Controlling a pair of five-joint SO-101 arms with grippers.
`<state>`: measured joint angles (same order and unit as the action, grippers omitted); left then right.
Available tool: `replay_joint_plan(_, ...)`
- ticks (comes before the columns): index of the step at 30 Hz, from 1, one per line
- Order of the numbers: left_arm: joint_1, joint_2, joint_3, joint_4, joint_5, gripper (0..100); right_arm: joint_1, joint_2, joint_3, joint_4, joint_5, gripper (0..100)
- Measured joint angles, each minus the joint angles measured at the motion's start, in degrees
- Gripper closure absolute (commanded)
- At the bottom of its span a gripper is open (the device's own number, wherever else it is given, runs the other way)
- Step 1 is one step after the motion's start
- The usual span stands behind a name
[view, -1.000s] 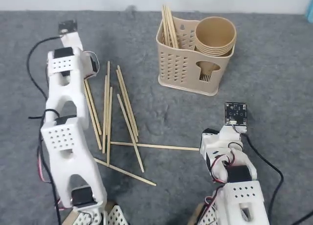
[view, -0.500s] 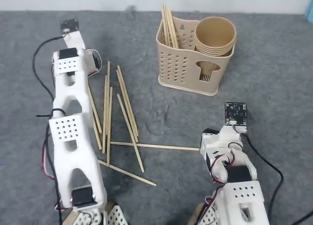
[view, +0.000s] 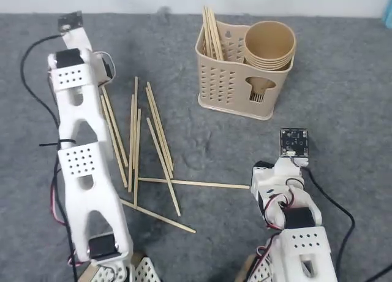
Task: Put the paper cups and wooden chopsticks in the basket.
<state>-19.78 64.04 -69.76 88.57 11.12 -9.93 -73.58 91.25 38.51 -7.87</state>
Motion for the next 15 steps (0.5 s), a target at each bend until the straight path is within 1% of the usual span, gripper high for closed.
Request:
replay_joint_plan(4,-0.09,4.22,-0.62,0.00,0.00,91,0.00,0.00,0.00,0.00,0.00,99.0)
replay_joint_plan(9,-0.09,8.18,-0.79,-4.31,0.18,91,0.00,0.00,0.00,0.00,0.18,99.0)
replay_joint_plan(12,-0.09,8.62,-1.05,-5.27,0.00,91,0.00,0.00,0.00,0.00,0.18,99.0)
replay_joint_plan(13,-0.09,8.62,-1.05,-5.27,0.00,93,0.00,0.00,0.00,0.00,0.18,99.0)
replay_joint_plan(15,0.00,8.62,-1.05,-5.36,0.00,100,0.00,0.00,0.00,0.00,0.26,99.0)
